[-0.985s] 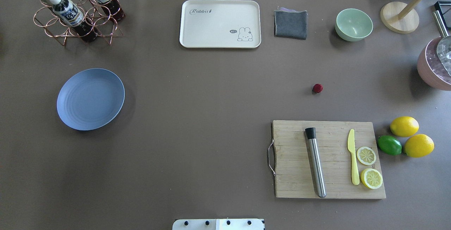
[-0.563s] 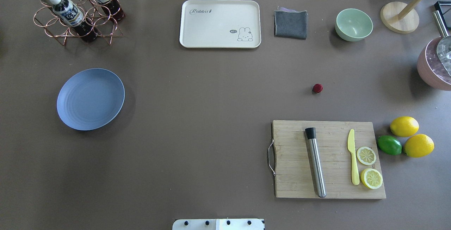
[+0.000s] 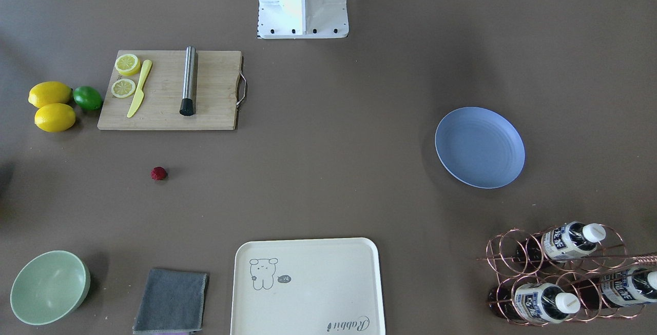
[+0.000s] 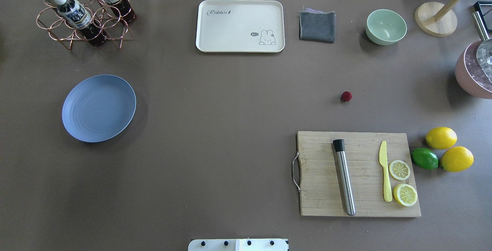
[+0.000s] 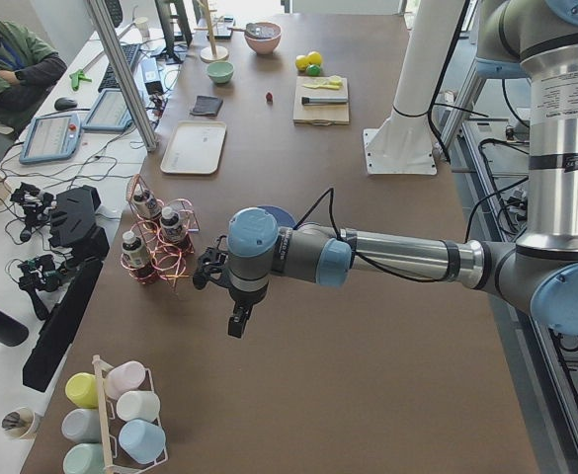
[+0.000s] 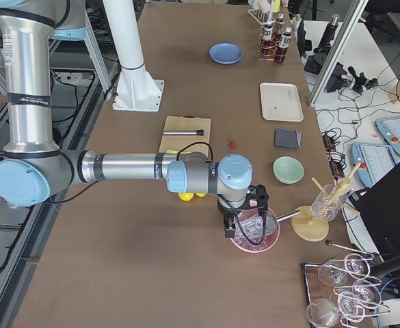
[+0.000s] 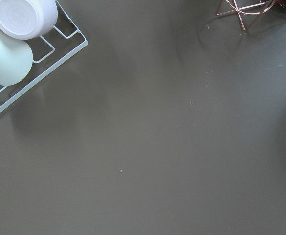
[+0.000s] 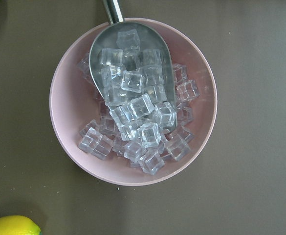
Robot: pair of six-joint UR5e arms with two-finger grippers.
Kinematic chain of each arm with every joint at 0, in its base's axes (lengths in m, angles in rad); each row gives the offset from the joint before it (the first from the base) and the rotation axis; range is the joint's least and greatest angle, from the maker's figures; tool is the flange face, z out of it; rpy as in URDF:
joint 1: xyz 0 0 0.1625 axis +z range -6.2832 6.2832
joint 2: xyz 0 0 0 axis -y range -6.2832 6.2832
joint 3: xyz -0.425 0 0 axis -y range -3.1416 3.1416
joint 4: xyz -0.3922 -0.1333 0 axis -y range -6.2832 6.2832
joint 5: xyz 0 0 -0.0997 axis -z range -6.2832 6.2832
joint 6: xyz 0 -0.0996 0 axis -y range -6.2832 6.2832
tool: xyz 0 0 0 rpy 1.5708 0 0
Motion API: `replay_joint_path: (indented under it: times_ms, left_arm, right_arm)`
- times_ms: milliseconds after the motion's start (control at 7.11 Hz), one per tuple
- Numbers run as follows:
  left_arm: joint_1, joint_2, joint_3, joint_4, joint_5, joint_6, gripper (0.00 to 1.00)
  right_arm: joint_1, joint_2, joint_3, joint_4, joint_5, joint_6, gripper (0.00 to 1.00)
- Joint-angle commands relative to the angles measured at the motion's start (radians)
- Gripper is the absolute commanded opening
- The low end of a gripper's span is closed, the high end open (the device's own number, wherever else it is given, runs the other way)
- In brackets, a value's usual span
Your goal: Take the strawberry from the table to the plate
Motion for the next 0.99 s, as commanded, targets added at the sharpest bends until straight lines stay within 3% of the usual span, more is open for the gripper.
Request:
replay_joint_path:
  times_ms: [0,844]
  left_arm:
    - [0.0,0.004,-0.004,-0.001,-0.002,0.002,0.98]
    - [-0.004,0.009,0.001,-0.001,0.001,0.008,0.98]
  right_arm:
    - [0.01,-0.008,0.009,0.0,0.0,-0.001,1.0]
    - [0.018,-0.023,0.02,0.002,0.0,-0.007,1.0]
